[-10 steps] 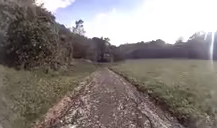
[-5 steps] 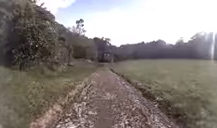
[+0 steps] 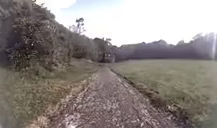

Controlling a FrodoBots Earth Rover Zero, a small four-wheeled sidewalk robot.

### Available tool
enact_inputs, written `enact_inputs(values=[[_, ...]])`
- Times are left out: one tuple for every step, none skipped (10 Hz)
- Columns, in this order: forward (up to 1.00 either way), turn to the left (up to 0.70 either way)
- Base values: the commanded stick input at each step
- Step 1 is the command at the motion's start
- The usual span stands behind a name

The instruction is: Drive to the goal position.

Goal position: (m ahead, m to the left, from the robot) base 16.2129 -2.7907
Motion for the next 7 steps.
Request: enact_inputs(values=[[0.70,0.00],[0.70,0.00],[0.70,0.00],[0.70,0.00],[0.70,0.01],[0.70,0.08],[0.70,0.20]])
